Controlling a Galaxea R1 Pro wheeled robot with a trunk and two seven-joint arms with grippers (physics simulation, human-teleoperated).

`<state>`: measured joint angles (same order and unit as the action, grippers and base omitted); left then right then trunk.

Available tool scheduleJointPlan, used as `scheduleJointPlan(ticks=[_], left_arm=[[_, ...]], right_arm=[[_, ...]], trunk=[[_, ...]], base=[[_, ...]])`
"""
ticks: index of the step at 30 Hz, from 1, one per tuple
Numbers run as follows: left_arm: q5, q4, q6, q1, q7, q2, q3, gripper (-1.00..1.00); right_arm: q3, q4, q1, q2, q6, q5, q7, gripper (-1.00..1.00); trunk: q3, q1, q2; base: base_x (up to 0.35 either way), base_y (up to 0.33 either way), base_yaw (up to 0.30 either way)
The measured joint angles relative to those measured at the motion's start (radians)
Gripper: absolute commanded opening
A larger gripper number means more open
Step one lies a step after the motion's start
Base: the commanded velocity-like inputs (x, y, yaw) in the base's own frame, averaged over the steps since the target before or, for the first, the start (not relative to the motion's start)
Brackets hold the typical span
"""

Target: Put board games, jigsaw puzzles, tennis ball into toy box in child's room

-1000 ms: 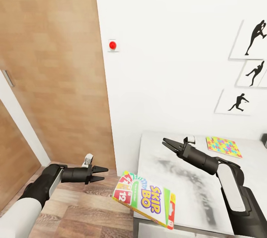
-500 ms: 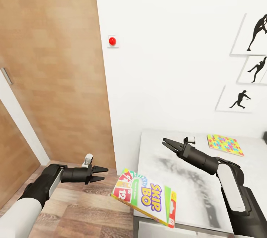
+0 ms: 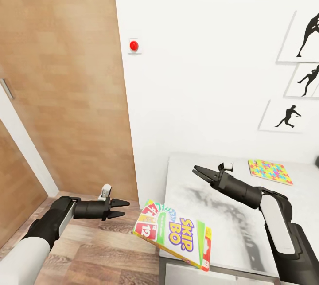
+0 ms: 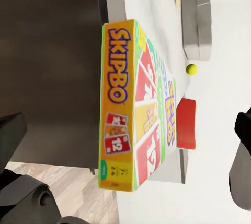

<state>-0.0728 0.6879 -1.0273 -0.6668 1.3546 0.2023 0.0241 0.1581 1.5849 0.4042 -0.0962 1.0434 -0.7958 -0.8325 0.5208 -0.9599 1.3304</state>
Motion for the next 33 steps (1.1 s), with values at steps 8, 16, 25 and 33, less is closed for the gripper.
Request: scheduleJointPlan(ticks=[8,16,25,33], left_arm=[[-0.001,-0.001,0.000,0.000,0.000,0.000,0.000,1.00],[-0.001,0.000,0.000,0.000,0.000,-0.001,-0.001,1.00],[-0.001,0.000,0.000,0.000,0.000,-0.001,-0.001,1.00],[-0.001,0.000,0.001,0.000,-0.005,-0.004,-0.003,1.00]], right_arm=[[0.000,0.003,-0.009,-0.002,0.000,-0.116,-0.006,1.00],[0.000,0.003,-0.044,-0.002,0.000,-0.142,-0.006,1.00],[0.000,0.003,-0.047,-0.002,0.000,-0.145,-0.006,1.00],[-0.001,0.003,-0.048,-0.002,0.000,-0.145,-0.006,1.00]], trunk=[[0.000,0.000,0.000],[0.000,0.000,0.000],[0.025,-0.031,0.056],[0.028,-0.035,0.063]], base=[[0.000,0.000,0.000],[0.000,0.000,0.000],[0.000,0.000,0.000],[0.000,0.000,0.000]])
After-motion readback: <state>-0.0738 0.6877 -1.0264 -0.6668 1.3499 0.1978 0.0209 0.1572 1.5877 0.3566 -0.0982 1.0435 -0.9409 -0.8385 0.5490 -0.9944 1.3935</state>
